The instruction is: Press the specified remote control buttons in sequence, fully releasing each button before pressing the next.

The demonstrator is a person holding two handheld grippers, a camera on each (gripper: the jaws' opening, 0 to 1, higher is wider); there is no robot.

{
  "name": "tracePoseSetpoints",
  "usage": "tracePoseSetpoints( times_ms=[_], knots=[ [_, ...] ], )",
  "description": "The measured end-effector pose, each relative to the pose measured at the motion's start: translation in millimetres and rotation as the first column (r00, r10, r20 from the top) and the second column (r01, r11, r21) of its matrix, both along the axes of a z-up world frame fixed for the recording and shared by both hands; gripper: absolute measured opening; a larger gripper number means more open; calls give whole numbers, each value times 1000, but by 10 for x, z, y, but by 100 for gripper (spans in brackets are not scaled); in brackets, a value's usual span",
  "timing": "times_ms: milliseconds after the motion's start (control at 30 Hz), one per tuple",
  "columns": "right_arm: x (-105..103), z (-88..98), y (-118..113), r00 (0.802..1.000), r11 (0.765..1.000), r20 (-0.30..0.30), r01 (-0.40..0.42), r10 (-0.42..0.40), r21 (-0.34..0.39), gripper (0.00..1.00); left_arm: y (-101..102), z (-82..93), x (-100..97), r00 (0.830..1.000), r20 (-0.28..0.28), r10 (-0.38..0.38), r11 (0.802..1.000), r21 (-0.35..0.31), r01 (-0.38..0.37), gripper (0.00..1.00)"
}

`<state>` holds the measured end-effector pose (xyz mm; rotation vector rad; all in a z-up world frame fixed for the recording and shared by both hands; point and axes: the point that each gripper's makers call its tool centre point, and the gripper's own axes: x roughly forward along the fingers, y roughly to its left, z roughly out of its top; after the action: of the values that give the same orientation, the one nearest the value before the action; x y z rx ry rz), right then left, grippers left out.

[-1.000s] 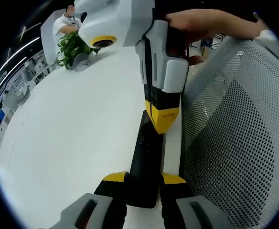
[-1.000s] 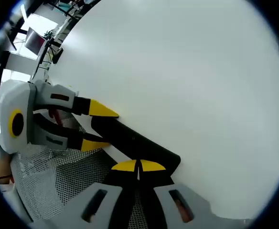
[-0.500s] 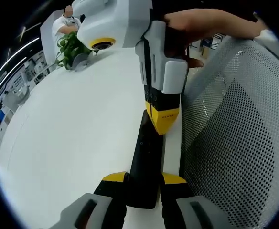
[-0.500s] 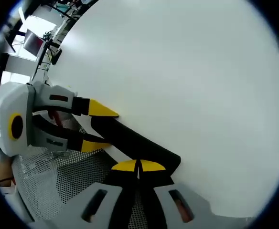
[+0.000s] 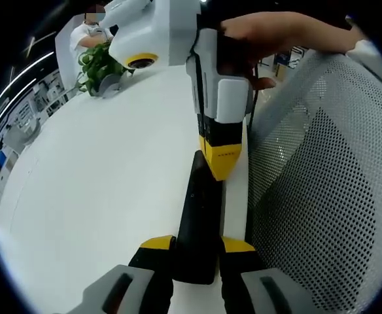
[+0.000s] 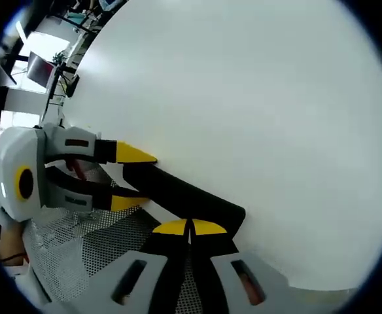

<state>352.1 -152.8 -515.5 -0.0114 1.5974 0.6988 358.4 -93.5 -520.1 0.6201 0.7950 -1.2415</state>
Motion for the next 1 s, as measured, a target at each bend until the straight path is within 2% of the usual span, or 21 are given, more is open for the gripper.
tracePoseSetpoints(
  times_ms=[367,533,700,900,1000],
  knots=[
    [1,7,-53,1000,1000,-10,25,-26,-12,0,1,-4,12,1000,-2,2,1000,1,-2,26],
    [-6,0,-41,999,999,26,-17,18,-35,0,1,-4,14,1000,-2,3,1000,1,-3,26],
    [-10,-6,-43,999,999,33,-5,7,-45,0,-3,-3,14,1000,-2,4,1000,0,-4,26],
    [-27,-2,-33,994,994,71,-82,88,-77,0,-9,-2,10,1000,-1,1,1000,-1,-1,26],
    [-27,2,-48,996,996,59,-66,70,-64,0,-10,-1,8,1000,-1,3,1000,-2,-3,26]
  ],
)
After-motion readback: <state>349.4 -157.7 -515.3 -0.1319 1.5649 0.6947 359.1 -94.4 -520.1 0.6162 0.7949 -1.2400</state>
